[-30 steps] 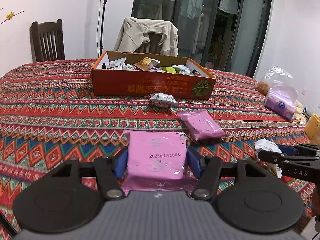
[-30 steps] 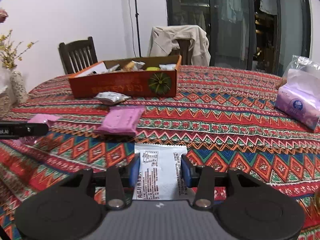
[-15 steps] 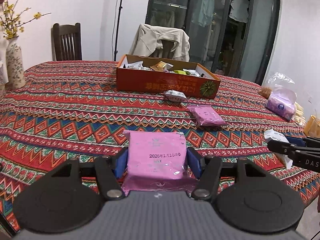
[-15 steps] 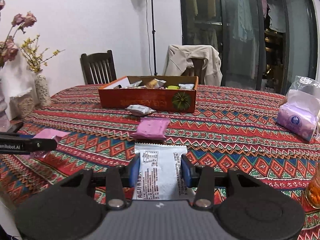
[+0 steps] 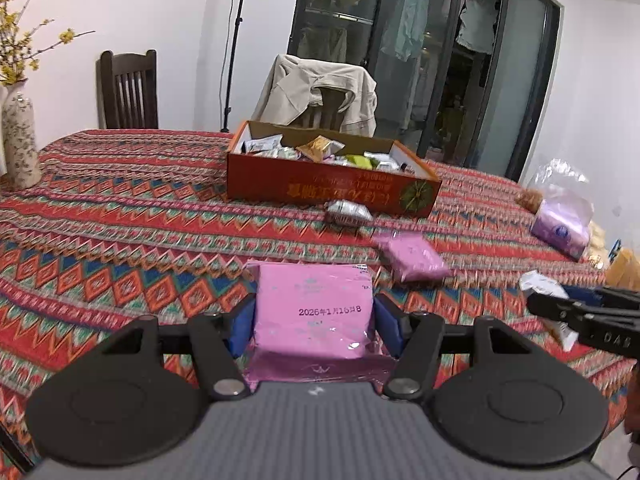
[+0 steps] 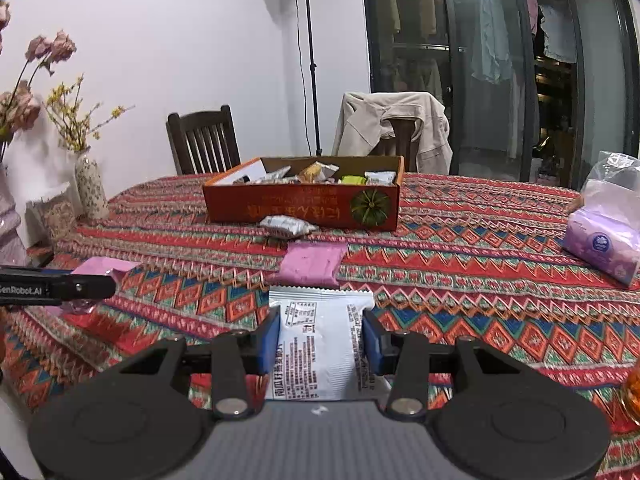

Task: Organize snacks
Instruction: 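Lift the pink and white packets from the table toward the box, then lower both packets into the cardboard box and open both tools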

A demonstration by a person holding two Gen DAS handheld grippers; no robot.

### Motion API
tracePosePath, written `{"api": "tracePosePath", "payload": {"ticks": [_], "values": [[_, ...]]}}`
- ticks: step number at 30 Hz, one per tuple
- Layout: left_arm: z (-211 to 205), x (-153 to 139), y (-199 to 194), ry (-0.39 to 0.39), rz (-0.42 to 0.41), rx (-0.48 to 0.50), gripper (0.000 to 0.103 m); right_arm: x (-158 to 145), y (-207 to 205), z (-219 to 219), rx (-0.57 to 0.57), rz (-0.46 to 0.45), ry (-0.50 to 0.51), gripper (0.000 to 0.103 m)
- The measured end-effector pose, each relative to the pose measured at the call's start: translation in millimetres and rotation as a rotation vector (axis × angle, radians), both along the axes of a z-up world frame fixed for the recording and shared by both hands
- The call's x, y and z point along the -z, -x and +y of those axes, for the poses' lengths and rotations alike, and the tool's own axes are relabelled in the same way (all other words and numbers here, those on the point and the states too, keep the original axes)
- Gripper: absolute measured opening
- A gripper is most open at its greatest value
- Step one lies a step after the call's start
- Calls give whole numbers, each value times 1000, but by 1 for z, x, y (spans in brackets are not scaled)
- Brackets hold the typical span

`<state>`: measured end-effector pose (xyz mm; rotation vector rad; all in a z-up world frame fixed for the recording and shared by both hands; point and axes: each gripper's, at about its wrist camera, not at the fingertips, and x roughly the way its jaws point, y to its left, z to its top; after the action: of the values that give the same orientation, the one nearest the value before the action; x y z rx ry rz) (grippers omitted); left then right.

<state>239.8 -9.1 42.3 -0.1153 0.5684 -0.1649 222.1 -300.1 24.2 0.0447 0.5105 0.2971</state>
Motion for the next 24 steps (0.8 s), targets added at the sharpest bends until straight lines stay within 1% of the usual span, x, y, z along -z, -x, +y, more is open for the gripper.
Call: {"api": "tracePosePath", "payload": {"ticks": [3, 7, 9, 11, 15, 19, 21, 24], "values": [[1, -11, -22, 8, -18, 11, 63, -8, -20, 1, -17, -16, 1, 42], [-5, -27, -55, -12, -66, 33, 63, -27, -52, 2, -35, -59, 14, 42], [-11, -33, -77, -51, -89, 24, 63, -37, -72, 0, -48, -86, -3, 42], [-16, -37, -97, -71, -105, 29, 63, -44, -92, 0, -58, -108, -18, 42], [-24, -46, -149, -68, -118, 37, 63, -56, -138, 6, -68, -135, -8, 42], [-32, -48, -206, -47, -97, 53, 63, -62, -193, 10, -82, -129, -29, 43], [-38, -47, -232, -56, -91, 49, 63, -60, -221, 12, -74, -111, -32, 43], [-47, -42, -270, -78, -83, 42, 63, -51, -262, 13, -66, -75, -69, 43]]}}
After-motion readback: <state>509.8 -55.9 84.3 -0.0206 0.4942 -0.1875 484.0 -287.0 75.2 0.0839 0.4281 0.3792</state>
